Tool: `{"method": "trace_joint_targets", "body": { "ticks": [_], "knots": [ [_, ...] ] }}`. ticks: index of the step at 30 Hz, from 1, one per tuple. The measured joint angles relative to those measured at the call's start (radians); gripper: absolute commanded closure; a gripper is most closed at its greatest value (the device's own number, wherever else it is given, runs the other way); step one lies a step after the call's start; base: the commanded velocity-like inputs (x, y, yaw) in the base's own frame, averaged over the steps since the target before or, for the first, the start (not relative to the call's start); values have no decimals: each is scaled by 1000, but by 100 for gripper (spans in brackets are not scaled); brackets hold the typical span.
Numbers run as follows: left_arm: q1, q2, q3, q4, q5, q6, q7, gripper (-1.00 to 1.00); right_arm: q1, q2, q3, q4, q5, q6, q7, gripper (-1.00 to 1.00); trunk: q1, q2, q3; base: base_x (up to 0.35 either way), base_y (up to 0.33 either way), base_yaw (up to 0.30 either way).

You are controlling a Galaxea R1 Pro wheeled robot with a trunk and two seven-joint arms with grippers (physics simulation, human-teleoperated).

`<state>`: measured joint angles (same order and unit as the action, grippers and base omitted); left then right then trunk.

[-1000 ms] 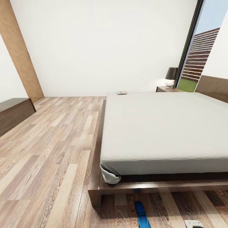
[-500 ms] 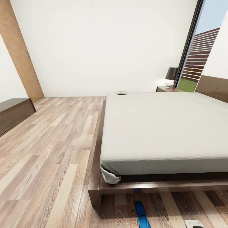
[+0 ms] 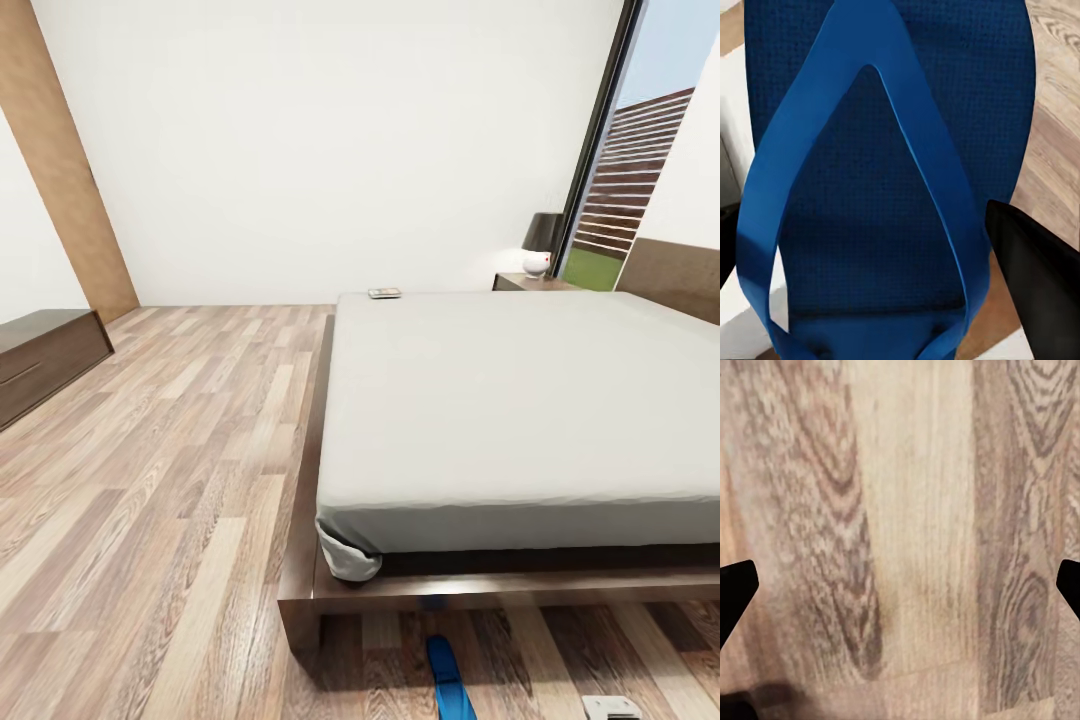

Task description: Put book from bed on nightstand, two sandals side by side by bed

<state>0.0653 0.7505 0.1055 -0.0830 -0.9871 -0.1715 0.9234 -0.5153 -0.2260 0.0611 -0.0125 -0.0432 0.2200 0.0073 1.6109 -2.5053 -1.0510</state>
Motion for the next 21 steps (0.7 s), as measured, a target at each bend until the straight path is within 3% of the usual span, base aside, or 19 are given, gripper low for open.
{"method": "trace_joint_targets", "body": {
  "ticks": [3,11,21],
  "knots": [
    [5,-1,0,24,-45,47,49,100,0,1,0,0,0,-1,0,-100,0,0,0,0,0,0],
    [8,-4,-47,40,-106,99,113,100,0,2,0,0,0,-1,-1,-100,0,0,0,0,0,0],
    [8,-7,-65,44,-125,235,148,100,0,3,0,0,0,-1,-2,-100,0,0,0,0,0,0]
  ]
}}
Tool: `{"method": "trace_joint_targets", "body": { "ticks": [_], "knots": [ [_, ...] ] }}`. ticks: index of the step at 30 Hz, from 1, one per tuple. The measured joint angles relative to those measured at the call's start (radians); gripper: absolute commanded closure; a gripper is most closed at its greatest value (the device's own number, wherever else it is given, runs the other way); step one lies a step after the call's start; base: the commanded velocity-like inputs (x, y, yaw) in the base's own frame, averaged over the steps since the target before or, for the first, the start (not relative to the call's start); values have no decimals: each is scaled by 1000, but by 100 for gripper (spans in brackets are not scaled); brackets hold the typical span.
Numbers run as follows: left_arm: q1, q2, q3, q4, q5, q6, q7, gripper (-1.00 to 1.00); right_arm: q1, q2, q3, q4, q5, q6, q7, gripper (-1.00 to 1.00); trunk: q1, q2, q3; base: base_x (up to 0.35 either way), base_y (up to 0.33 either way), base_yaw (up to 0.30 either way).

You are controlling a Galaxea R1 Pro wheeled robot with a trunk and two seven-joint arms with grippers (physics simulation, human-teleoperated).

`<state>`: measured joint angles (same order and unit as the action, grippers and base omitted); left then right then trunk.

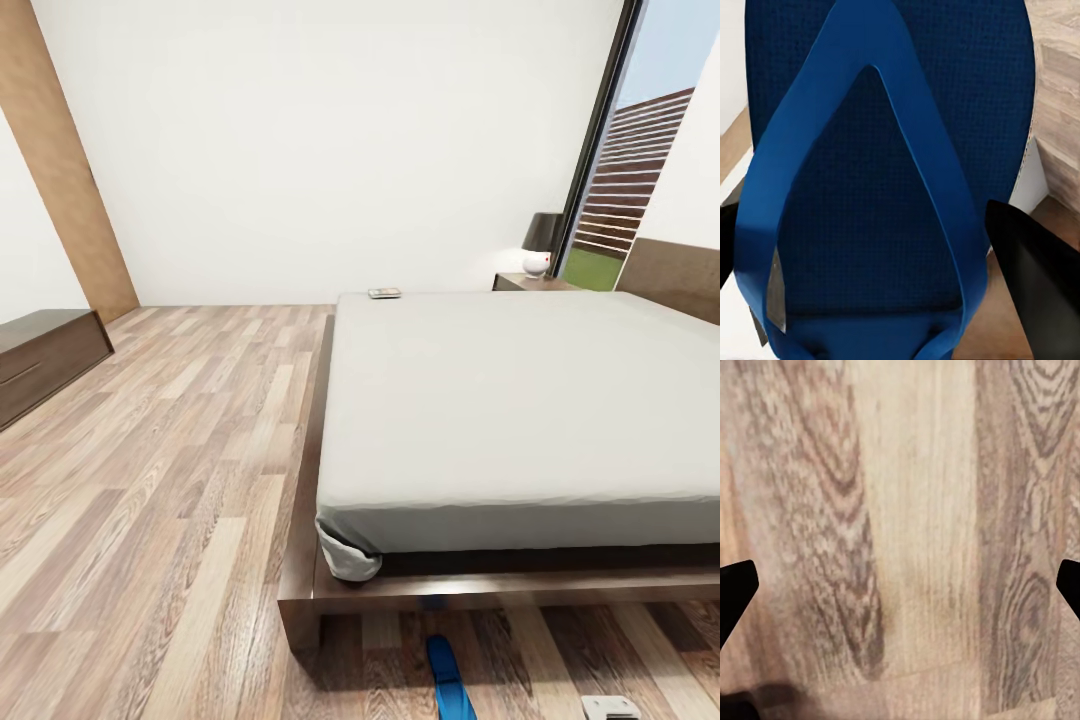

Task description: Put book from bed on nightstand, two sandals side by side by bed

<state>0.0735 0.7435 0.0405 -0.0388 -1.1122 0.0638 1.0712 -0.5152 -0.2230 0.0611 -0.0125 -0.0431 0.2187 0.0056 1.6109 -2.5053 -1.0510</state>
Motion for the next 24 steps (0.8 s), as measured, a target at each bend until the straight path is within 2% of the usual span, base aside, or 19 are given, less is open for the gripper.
{"method": "trace_joint_targets", "body": {
  "ticks": [4,6,10,14,24],
  "knots": [
    [-1,-1,-2,-1,-1,58,30,100,0,0,0,0,0,0,0,-100,0,0,0,0,0,0],
    [0,-1,-4,1,-4,77,76,100,0,1,0,0,0,0,0,-100,0,0,0,0,0,0],
    [10,-2,-24,3,-8,86,128,100,0,1,0,0,0,0,0,-100,0,0,0,0,0,0],
    [40,-3,-83,3,-22,89,164,100,0,2,1,0,0,0,0,-100,0,0,0,0,0,0],
    [80,-3,-270,4,-36,92,208,100,0,5,1,0,0,0,0,-100,0,0,0,0,0,0]
  ]
}}
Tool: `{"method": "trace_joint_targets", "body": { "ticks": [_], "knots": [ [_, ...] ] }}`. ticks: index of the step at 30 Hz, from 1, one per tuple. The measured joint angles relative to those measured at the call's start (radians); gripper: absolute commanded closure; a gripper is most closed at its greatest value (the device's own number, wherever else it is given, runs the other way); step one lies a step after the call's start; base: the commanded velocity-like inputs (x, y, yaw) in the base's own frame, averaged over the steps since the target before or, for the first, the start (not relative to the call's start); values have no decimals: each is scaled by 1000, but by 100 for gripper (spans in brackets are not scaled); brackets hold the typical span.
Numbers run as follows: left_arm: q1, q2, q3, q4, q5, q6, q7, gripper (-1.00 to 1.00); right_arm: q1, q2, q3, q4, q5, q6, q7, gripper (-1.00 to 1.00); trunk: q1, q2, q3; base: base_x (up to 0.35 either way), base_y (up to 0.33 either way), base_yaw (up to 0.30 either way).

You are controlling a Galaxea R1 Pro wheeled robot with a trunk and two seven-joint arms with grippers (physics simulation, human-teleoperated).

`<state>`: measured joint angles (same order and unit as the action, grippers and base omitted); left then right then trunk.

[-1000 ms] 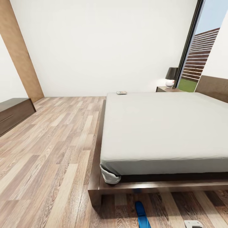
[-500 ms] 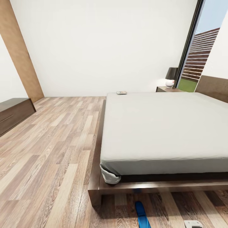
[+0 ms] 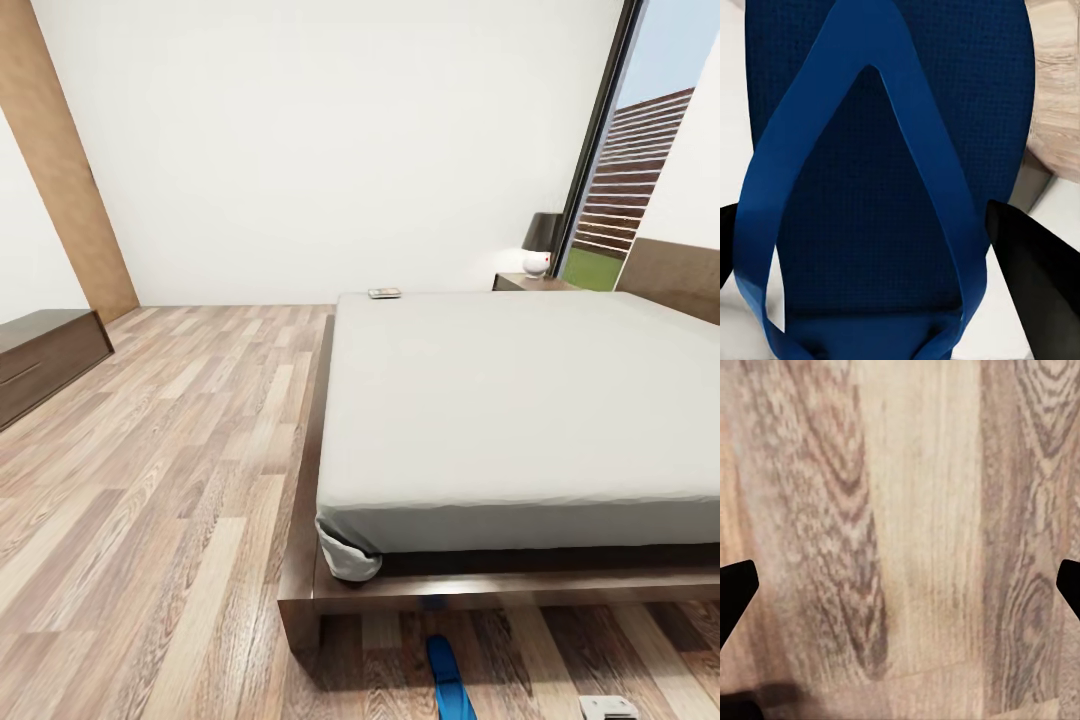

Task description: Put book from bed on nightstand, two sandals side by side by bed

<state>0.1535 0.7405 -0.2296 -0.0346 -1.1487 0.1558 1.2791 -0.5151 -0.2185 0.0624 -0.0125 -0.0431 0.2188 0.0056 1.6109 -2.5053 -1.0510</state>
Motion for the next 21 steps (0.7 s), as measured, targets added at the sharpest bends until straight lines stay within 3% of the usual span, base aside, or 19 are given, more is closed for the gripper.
{"method": "trace_joint_targets", "body": {
  "ticks": [4,21],
  "knots": [
    [4,0,-82,1,-1,8,0,100,0,1,0,0,0,0,0,-100,0,0,0,0,0,0],
    [3,0,-153,1,2,17,-12,100,2,1,1,1,0,-28,1,-100,0,0,0,0,0,0]
  ]
}}
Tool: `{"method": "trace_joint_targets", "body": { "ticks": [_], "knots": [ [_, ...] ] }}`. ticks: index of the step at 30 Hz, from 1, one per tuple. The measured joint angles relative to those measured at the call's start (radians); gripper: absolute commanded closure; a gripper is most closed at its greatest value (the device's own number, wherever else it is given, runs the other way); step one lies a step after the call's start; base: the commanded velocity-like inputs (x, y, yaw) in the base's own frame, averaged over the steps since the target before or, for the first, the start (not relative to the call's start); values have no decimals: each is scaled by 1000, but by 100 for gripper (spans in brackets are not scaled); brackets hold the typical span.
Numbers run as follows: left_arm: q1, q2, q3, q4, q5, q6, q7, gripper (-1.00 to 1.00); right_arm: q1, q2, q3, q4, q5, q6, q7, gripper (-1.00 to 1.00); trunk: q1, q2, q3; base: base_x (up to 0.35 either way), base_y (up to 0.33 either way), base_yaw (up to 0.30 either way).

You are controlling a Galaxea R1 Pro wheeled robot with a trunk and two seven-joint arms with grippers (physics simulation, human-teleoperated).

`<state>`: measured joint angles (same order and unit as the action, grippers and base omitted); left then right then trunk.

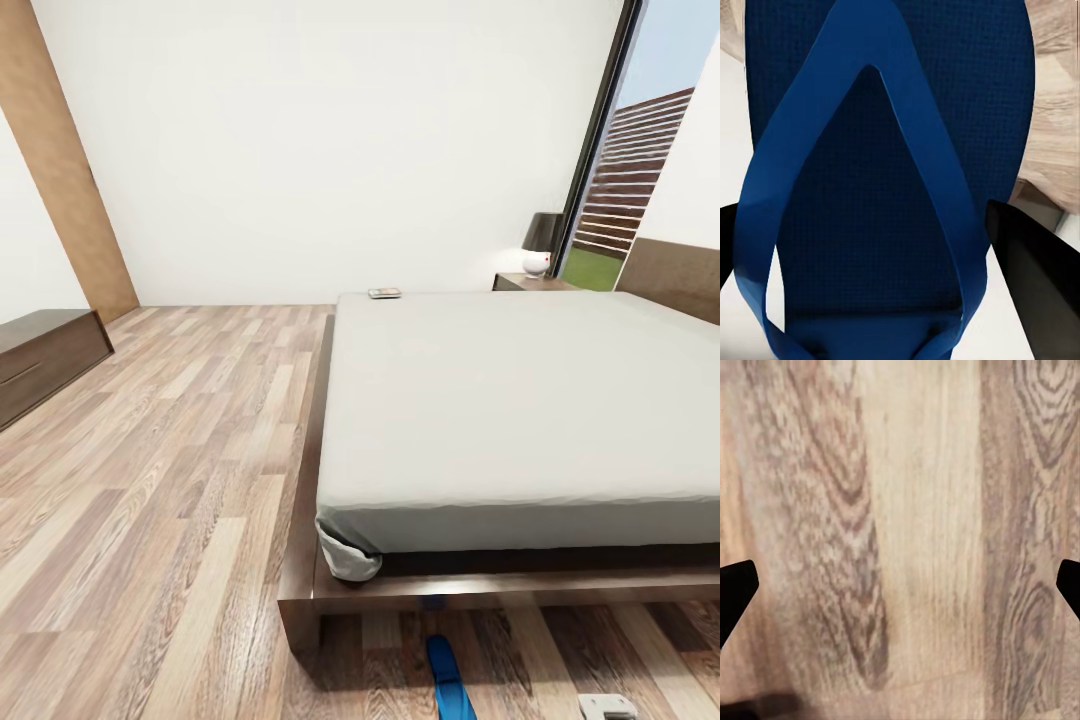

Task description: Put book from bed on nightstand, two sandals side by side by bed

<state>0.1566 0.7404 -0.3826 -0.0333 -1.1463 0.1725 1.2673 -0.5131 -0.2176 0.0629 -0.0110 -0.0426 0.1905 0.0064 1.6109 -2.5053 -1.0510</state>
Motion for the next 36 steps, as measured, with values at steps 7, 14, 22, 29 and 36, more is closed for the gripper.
{"method": "trace_joint_targets", "body": {
  "ticks": [7,14,22,29,36],
  "knots": [
    [-2,2,-48,3,-13,-3,-178,100,5,6,1,5,1,-10,0,-100,0,0,0,0,0,0],
    [-28,12,-75,-5,-126,-8,-483,100,6,11,1,7,4,-12,1,-100,0,0,0,0,0,0],
    [-210,17,-70,-17,-488,-66,-672,100,6,13,1,7,6,-12,1,-100,0,0,0,0,0,0],
    [-328,9,-74,-79,-669,-103,-803,100,7,13,1,7,7,-14,2,-100,0,0,0,0,0,0],
    [-367,-19,-75,-132,-784,-111,-902,100,7,14,1,7,8,-15,4,-100,0,0,0,0,0,0]
  ]
}}
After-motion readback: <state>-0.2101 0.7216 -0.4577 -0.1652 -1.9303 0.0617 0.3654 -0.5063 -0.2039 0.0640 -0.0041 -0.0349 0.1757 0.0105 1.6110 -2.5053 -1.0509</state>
